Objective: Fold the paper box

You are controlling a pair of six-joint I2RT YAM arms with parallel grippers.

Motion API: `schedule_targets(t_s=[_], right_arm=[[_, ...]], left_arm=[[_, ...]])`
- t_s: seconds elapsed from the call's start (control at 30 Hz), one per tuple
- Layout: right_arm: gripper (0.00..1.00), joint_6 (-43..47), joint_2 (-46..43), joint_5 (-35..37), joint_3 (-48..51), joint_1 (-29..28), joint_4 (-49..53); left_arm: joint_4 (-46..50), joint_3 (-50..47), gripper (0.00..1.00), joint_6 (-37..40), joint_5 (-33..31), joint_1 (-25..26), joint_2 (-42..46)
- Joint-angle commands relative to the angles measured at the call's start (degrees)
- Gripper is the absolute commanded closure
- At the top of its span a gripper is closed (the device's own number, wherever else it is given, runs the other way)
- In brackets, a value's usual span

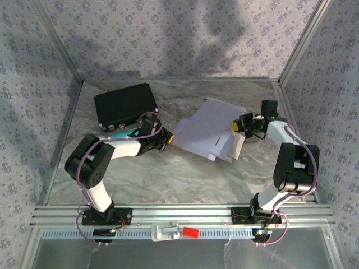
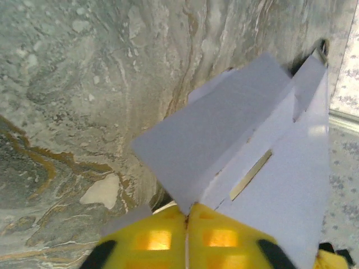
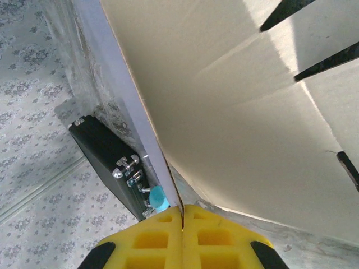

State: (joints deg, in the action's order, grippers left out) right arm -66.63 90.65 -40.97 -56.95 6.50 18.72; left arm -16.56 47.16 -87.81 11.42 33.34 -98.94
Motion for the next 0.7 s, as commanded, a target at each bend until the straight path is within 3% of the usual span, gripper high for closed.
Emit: schedule_targets(t_s=[0.0,0.13,0.27,0.43,0.57,0.67], right_arm=[[1.00,1.61,1.13,-1.05,-2.32,0.04,2.94],[1.00,6.05,1.46,1.25,-6.74,-0.91,9.00],[0.80,9.56,0.43,4.71,-10.85,-1.89,15.04],[0.43,10.25,-6.35,12.32,-12.61,-1.16,23.00],[0.35,9.65,-14.21,20.98,-15.40,-2.14,31.58],[0.31,2.27,-24.22,28.54,-14.91,-4.95,34.00]], left_arm=[[0.77,2.89,1.00,-0.49,-1.21,0.14,3.53],[4.34,4.47,1.00,-4.02,-2.62,0.49,6.24],[9.52,7.19,1.00,-8.25,-5.99,0.99,9.18],[12.38,8.98,1.00,-15.39,-9.45,1.34,11.34],[14.46,10.56,1.00,-20.13,-14.17,1.61,13.04],[15.84,13.10,1.00,-22.73,-17.38,1.75,13.05]])
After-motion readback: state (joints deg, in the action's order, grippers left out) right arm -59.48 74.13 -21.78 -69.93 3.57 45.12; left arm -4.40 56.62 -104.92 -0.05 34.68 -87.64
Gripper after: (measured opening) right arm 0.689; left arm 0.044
